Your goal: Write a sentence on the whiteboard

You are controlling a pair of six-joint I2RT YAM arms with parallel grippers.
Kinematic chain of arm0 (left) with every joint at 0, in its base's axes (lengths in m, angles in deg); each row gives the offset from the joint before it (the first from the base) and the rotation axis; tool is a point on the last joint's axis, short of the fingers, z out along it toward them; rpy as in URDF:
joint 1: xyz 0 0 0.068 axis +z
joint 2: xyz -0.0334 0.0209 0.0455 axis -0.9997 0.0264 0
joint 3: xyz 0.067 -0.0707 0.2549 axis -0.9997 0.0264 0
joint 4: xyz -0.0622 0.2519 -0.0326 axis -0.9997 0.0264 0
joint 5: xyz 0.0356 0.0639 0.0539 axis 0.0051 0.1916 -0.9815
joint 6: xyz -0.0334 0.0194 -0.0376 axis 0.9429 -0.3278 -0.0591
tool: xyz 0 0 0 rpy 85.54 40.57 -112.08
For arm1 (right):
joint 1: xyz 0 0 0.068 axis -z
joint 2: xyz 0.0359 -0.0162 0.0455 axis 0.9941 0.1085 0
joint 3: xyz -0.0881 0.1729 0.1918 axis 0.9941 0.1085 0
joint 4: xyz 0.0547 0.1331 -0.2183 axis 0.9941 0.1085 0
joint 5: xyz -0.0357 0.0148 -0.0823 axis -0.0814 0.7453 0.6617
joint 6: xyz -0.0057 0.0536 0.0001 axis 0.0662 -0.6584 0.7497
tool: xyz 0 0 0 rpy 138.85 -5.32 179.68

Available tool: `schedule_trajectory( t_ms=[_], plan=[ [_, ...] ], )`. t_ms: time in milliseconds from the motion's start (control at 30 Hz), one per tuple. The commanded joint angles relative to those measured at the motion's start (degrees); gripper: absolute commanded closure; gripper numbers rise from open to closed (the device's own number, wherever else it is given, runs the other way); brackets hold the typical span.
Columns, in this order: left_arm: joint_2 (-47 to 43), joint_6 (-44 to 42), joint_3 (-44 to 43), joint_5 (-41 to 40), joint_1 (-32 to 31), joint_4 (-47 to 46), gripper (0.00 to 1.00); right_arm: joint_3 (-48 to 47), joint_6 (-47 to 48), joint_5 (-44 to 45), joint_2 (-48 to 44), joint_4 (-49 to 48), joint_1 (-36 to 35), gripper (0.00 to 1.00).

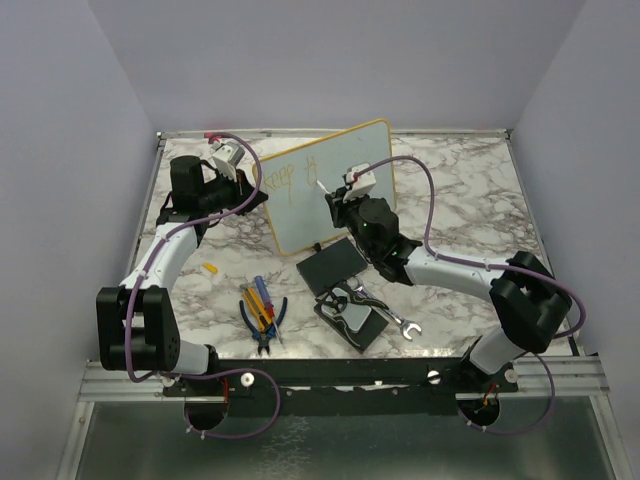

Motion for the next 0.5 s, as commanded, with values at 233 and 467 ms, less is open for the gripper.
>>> schedule_trajectory(
  t_ms=[233, 467],
  plan=[
    [0.53, -2.58, 0.65, -0.24, -1.22, 4.09, 1.0, 1.65, -1.71, 1.9, 0.39, 3.18, -0.2, 0.99],
    [0.46, -2.57, 0.66, -0.23, -1.2, 4.1, 1.0, -0.43, -1.33, 3.87, 0.34, 1.67, -0.2, 0.99]
  ],
)
